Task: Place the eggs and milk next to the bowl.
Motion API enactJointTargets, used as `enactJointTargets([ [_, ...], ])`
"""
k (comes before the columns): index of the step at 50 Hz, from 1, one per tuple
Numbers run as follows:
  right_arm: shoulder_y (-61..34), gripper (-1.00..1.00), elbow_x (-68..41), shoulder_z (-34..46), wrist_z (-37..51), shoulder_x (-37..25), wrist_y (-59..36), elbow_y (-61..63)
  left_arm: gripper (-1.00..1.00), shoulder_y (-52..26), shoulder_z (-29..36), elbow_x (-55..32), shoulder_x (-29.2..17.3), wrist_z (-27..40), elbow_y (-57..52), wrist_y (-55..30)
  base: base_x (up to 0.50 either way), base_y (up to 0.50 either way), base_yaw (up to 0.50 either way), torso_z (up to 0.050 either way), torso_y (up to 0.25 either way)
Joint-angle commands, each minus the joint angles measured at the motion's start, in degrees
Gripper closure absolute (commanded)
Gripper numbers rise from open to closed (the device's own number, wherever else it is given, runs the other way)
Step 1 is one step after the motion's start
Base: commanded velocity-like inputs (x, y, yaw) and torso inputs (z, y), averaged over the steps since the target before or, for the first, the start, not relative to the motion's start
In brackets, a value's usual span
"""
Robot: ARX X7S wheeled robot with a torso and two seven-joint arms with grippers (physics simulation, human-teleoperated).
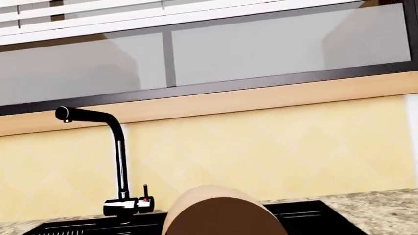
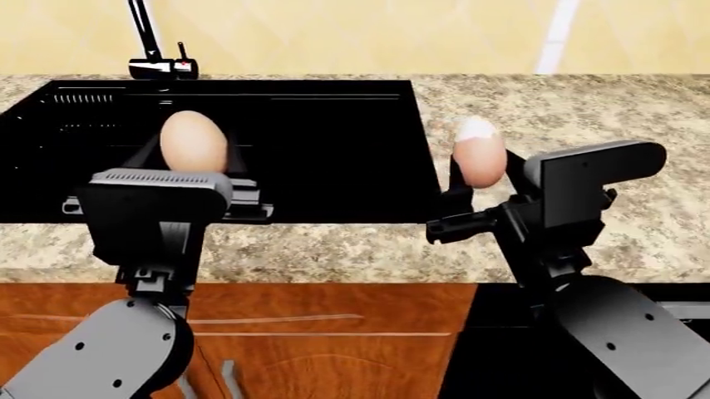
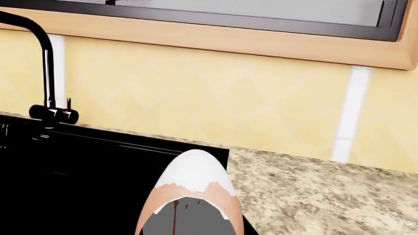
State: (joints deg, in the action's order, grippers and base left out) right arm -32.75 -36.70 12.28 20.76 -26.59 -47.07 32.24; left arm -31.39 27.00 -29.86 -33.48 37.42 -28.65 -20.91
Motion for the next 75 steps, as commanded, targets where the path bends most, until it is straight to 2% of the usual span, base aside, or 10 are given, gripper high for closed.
enactJointTargets([
  [1,0.39,1.0,0.54,-0.32,-0.46,-0.28,0.36,0.02,1.0,-0.39,-0.34,-0.71,-0.08,0.79,-0.22,0.23,0.0,-0.5,0.0,0.0,0.0],
  [75,0.32,1.0,-0.89,0.11,1.43,-1.39,-0.71,2.18,1.0,0.16,-0.65,-1.13,-0.96,1.13,-1.85,0.39,0.0,-0.5,0.0,0.0,0.0],
])
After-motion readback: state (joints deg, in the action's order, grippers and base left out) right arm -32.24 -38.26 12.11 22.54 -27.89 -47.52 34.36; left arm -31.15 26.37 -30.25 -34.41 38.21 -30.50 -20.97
